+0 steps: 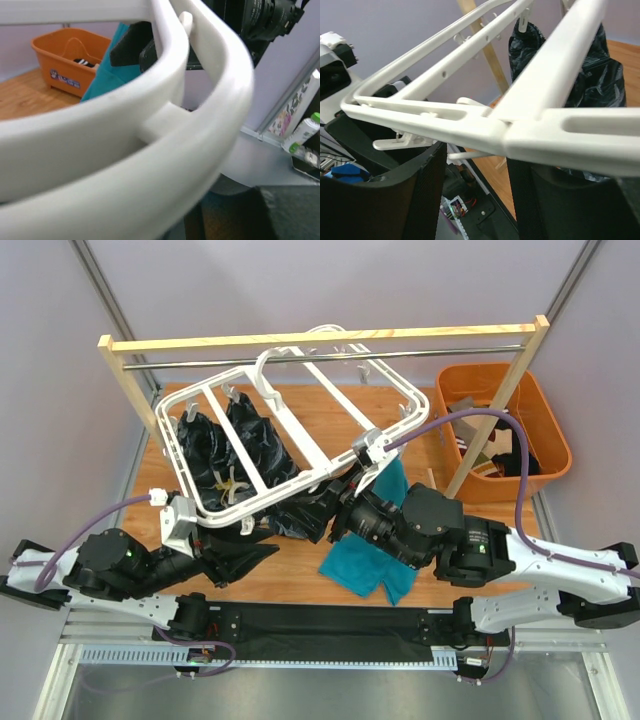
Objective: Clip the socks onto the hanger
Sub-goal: Open the clamp at the hanger.
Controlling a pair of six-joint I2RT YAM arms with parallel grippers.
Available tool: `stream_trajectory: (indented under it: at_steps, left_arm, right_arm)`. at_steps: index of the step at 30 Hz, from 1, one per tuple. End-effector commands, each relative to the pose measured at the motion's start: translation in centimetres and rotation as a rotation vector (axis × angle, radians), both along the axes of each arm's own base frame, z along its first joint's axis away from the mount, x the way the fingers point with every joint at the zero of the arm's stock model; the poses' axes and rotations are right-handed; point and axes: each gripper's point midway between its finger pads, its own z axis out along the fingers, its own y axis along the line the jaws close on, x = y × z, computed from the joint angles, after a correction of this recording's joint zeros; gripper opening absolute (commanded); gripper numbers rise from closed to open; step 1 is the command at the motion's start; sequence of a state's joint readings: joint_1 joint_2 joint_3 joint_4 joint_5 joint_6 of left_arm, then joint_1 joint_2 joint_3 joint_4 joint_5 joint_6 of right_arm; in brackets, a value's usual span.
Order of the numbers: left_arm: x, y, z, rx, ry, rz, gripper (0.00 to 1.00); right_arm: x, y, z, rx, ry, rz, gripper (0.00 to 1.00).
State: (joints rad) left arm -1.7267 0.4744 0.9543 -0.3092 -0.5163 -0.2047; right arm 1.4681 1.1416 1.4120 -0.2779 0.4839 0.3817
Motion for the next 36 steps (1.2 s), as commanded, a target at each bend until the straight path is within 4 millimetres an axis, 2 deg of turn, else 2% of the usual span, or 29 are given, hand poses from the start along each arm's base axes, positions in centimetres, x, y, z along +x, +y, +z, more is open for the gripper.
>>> stream_trajectory:
  at_steps: [1, 5, 12, 17, 25, 28, 32, 36]
  left_arm:
    - [1.7, 0.5, 2.4, -0.058, -0.042, 0.102, 0.40]
    - [3.4, 0.9, 2.6, -0.060, -0.041, 0.208, 0.41]
    - [3.0, 0.3, 2.2, -0.038, -0.031, 0.190, 0.44]
    - [2.0, -0.2, 1.5, -0.036, 0.004, 0.127, 0.46]
    - [1.0, 1.2, 0.3, -0.108, 0.191, 0.064, 0.48]
    - [0.4, 1.6, 0.1, -0.128, 0.231, 0.022, 0.48]
    - [-0.5, 1.9, -0.4, -0.107, 0.242, -0.033, 0.48]
    - [-2.2, 2.1, -0.1, -0.114, 0.235, -0.138, 0.48]
  right_arm:
    - [1.7, -2.3, 2.1, 0.042, 0.008, -0.097, 0.53]
    - [2.1, -2.6, 2.1, 0.027, 0.004, -0.114, 0.53]
    - [1.0, -3.9, 1.5, -0.008, -0.053, -0.041, 0.60]
    - [-0.7, -3.9, 1.2, -0.022, -0.126, 0.069, 0.64]
    - [-0.6, -4.7, 2.3, 0.027, -0.163, 0.061, 0.68]
    - [-1.5, -4.1, 3.1, 0.054, -0.190, 0.122, 0.72]
    - [-2.7, -2.8, 3.0, 0.026, -0.236, 0.210, 0.75]
    - [-2.6, -2.4, 3.0, 0.021, -0.274, 0.216, 0.75]
